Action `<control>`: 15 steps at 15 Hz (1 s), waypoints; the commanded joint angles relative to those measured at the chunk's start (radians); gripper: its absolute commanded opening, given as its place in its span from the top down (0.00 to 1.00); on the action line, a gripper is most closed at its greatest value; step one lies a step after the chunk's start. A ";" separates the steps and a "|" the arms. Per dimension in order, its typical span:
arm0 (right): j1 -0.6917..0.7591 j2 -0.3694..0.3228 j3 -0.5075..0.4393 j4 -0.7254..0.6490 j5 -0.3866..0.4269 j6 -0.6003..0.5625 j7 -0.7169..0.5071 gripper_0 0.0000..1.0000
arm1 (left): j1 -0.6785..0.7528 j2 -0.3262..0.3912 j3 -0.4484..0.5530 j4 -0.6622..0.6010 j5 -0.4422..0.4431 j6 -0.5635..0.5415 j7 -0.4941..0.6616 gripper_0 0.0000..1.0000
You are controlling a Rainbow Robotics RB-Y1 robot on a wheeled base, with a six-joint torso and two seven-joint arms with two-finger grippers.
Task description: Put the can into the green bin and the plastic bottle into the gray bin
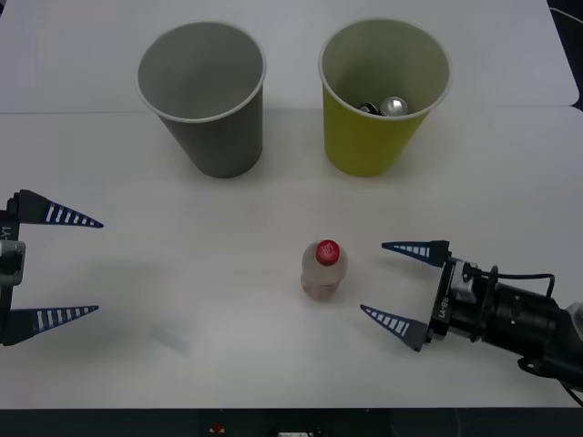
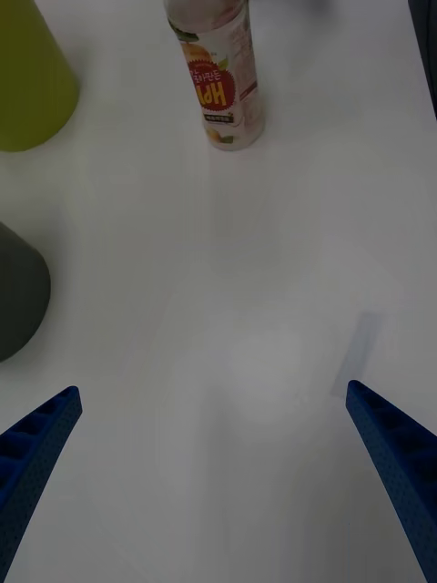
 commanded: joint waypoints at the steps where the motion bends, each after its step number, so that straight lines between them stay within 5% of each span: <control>1: -0.015 0.033 0.016 0.000 0.013 0.018 0.000 0.00 | 0.000 0.000 0.000 0.000 0.000 0.000 0.000 0.00; 6: -0.042 0.041 0.136 0.000 -0.035 0.125 0.028 0.00 | 0.000 0.000 0.000 0.000 0.000 0.000 0.000 0.00; 15: -0.078 0.099 0.194 0.000 -0.036 0.179 0.057 0.00 | 0.000 0.000 0.000 0.000 0.000 0.000 0.000 0.00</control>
